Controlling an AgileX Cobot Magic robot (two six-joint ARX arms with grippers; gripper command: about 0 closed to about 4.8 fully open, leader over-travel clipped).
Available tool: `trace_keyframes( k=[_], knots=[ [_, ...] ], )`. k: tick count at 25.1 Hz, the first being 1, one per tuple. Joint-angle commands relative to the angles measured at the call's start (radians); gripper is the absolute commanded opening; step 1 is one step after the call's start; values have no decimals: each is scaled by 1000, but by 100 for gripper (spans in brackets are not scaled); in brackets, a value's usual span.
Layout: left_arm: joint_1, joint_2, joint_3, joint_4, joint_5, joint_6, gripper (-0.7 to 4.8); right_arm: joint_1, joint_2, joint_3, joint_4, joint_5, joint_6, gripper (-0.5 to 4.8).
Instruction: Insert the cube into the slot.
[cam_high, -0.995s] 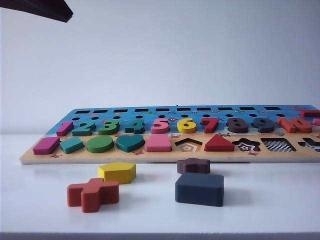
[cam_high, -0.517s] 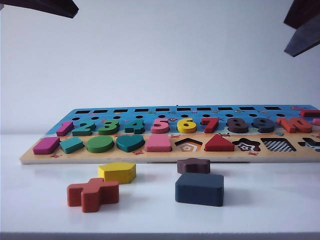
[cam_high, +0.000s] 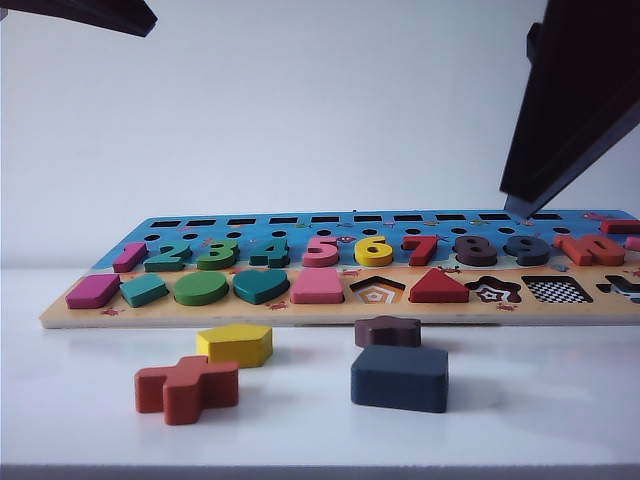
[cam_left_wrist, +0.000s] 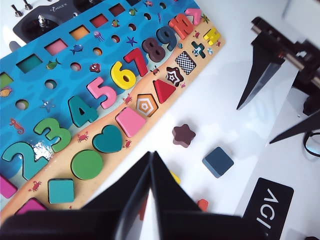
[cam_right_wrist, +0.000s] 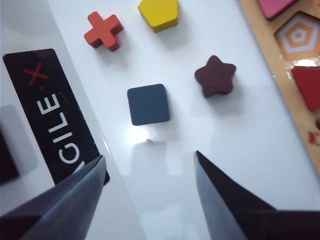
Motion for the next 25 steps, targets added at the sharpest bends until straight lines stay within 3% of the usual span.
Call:
trace_keyframes(
  k=[1,10,16,25],
  knots=[
    [2,0,3,10,5,-1,10,18,25,5,59,-11,1,323],
    [2,0,3,10,5,-1,10,96,100,4,153,-22,-4,323],
    [2,0,3,10,5,-1,10,98,150,3,182,64,-6,326],
    [2,0,3,10,5,-1,10,98,202,3,182,65,1,334]
  ],
)
